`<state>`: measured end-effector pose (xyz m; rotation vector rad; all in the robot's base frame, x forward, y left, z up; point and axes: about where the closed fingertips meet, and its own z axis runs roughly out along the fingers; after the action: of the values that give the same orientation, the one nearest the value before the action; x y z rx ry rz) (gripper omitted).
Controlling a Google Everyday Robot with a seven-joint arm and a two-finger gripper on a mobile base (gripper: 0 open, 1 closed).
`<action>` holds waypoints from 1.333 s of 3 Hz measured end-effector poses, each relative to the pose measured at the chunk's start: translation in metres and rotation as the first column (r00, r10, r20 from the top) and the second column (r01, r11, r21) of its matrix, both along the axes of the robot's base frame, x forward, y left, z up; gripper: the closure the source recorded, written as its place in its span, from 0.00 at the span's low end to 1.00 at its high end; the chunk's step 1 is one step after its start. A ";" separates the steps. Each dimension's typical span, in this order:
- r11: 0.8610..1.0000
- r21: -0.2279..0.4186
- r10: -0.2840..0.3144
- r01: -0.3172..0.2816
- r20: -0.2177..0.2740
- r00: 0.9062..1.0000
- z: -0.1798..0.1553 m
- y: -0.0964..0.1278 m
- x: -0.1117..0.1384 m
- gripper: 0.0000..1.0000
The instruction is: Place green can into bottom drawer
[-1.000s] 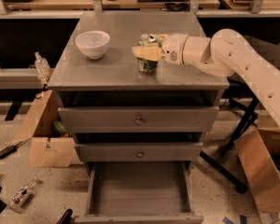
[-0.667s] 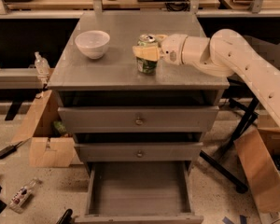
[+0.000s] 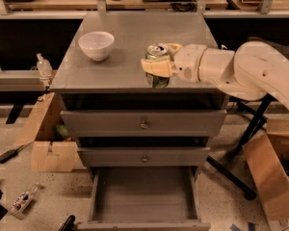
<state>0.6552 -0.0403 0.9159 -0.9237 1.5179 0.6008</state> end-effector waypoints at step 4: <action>0.998 -0.043 -0.041 0.042 0.029 0.999 -0.138 -0.142 -0.143 1.00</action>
Offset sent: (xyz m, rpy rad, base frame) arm -0.1951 -0.1391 -0.0778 -0.0289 -0.1168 -0.1374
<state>0.5126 -0.1823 0.7778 -0.9280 1.5267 0.5243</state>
